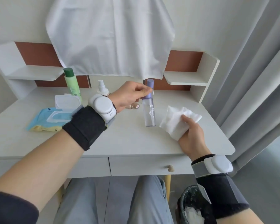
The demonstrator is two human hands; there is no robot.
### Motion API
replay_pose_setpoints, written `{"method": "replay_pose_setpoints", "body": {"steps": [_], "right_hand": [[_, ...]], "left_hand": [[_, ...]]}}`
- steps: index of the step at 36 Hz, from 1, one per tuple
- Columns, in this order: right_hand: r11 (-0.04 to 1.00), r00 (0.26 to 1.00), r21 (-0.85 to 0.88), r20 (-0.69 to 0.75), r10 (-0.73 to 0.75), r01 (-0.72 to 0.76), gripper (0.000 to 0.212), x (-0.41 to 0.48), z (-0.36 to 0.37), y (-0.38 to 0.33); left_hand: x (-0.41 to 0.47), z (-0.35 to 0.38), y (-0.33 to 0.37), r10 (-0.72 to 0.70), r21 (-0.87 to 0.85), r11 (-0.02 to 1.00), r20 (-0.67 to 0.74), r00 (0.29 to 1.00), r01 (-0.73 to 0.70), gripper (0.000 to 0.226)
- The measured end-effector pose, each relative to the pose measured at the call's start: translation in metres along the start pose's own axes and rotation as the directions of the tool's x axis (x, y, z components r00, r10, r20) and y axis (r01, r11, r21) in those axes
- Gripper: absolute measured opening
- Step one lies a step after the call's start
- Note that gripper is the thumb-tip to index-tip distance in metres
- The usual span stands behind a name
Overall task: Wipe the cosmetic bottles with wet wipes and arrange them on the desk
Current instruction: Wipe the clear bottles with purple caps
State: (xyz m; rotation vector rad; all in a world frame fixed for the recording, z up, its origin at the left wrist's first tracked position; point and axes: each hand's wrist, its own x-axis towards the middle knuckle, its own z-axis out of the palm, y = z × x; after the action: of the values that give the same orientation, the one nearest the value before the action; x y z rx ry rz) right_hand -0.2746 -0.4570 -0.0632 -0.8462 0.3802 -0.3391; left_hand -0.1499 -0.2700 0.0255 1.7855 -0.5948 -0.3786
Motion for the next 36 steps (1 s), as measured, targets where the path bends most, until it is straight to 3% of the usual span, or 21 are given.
{"method": "replay_pose_setpoints", "body": {"steps": [4,8,14,22,32,36], "right_hand": [[1.000,1.000,0.026,0.021,0.008,-0.008,0.030,-0.003,0.010,0.007],[0.997,0.998,0.071,0.061,0.016,-0.020,0.025,-0.012,0.025,0.017],[0.995,0.988,0.099,0.153,-0.023,0.007,0.033,-0.025,0.059,0.028],[0.998,0.985,0.066,0.167,-0.032,0.021,0.032,-0.022,0.089,0.043],[0.947,0.992,-0.302,0.084,-0.090,0.111,0.023,0.019,0.097,0.030],[0.954,0.990,-0.272,0.091,-0.108,0.129,0.017,0.035,0.099,0.033]], "left_hand": [[-0.015,-0.009,-0.002,0.020,-0.007,1.000,0.065,0.998,-0.019,0.017],[-0.024,-0.018,-0.016,0.034,-0.127,0.992,0.076,0.997,-0.024,0.014],[-0.033,-0.024,-0.029,0.003,-0.245,0.969,0.098,0.995,0.021,0.028],[-0.026,-0.019,-0.053,-0.062,-0.237,0.970,-0.024,0.998,0.054,0.023],[0.000,-0.015,-0.071,-0.052,-0.388,0.922,-0.089,0.995,0.014,0.024],[0.010,-0.018,-0.080,-0.047,-0.433,0.901,-0.151,0.987,-0.024,0.024]]}}
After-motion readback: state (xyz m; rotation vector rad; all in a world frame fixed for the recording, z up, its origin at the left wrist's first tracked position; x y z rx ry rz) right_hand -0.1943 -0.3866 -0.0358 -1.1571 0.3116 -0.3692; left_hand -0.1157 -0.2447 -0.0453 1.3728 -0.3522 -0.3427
